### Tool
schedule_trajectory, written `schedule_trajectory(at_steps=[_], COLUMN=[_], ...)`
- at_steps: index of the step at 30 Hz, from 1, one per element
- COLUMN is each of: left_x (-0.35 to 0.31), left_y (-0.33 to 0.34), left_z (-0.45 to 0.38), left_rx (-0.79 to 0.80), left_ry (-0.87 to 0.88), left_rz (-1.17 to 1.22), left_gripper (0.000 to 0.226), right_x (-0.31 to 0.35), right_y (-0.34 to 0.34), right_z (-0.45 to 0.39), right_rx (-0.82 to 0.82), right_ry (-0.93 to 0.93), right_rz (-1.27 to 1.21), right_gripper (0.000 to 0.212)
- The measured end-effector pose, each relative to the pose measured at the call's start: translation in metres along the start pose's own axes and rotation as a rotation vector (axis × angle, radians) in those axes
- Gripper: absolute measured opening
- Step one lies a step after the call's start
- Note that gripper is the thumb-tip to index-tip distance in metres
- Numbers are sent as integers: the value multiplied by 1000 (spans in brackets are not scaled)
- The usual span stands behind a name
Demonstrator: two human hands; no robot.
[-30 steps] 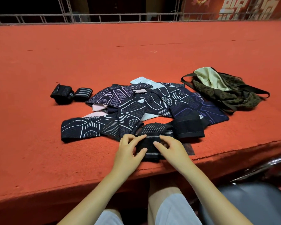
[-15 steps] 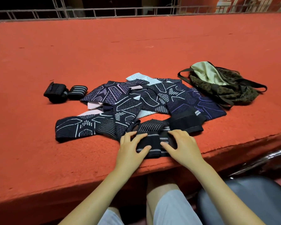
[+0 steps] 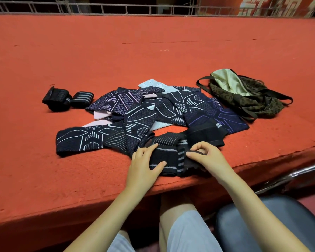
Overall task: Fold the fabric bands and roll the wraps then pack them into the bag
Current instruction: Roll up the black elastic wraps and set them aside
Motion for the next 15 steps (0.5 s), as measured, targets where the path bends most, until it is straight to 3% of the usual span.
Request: schedule_trajectory(at_steps=[4, 7, 12, 15], left_x=[1, 3, 5, 10], left_y=[0, 0, -2, -3], left_z=[-1, -2, -2, -3], left_rx=[-19, 0, 17, 18], left_ry=[-9, -34, -32, -48], left_rz=[45, 87, 151, 288], left_gripper=[59, 58, 55, 35], right_x=[-4, 0, -3, -6], right_y=[16, 27, 44, 45], right_z=[6, 8, 10, 12], right_rx=[-35, -46, 10, 24], right_ry=[-38, -107, -80, -113], right_rz=[-186, -184, -240, -196], right_gripper=[13, 5, 30, 24])
Point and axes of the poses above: each hand's wrist, its own z-axis away from the middle knuckle, its own y-axis out of the palm, x = y × z, the point moved 8 cm from there along -z, towards the middle knuckle, and after that the axes turned 13 degrees about -z, right-handed, at the moved point
